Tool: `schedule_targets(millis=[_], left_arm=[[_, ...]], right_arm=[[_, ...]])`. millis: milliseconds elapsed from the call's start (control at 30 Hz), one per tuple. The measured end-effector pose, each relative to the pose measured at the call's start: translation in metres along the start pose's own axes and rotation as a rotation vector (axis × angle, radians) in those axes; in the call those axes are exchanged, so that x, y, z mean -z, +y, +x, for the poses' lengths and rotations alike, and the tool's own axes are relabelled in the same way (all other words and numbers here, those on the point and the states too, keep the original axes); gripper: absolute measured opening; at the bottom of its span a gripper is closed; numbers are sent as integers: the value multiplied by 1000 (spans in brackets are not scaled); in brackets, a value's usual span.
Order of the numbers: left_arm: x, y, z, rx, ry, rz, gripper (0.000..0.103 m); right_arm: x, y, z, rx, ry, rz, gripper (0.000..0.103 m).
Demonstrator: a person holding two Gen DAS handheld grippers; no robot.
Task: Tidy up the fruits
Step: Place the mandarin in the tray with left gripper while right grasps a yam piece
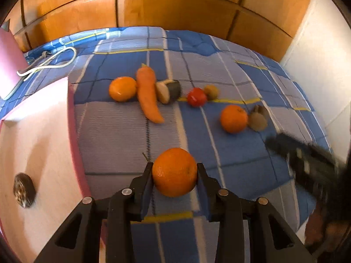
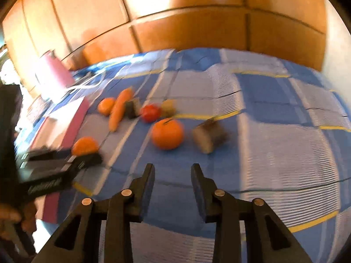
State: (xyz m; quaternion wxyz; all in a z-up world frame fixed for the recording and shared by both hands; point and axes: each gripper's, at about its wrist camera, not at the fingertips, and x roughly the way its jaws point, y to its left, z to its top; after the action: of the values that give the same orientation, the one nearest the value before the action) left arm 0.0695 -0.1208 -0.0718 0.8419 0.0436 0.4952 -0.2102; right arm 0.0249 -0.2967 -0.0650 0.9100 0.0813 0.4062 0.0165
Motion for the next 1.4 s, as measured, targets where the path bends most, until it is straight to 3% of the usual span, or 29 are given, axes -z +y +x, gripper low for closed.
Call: schedule_targets(millis=[100,300,567,800,967,1167,1400], left_arm=[[9,-9,7,5,25,23,37],[10,-10,10,-6,17,29,38],[9,-7,10,0,12,12,38],[8,-7,-2,13,4,7,38],[8,4,-33,35,-64,-38,38],[7,47,-69,2,-145,-156,38],[3,124,-66,-165,-140,-316,38]], right_arm=[[-12,-15,2,40,-3,6,35],[-32,-18,21,61,35,-113,35],[-36,-13,44,61,100,-235,34],[-28,-12,37,87,73,-209,32],[-25,-13,32,97,71,-177,32],[-22,-16,29,97,68,-136,32],[-19,-12,21,105,57,-128,32]])
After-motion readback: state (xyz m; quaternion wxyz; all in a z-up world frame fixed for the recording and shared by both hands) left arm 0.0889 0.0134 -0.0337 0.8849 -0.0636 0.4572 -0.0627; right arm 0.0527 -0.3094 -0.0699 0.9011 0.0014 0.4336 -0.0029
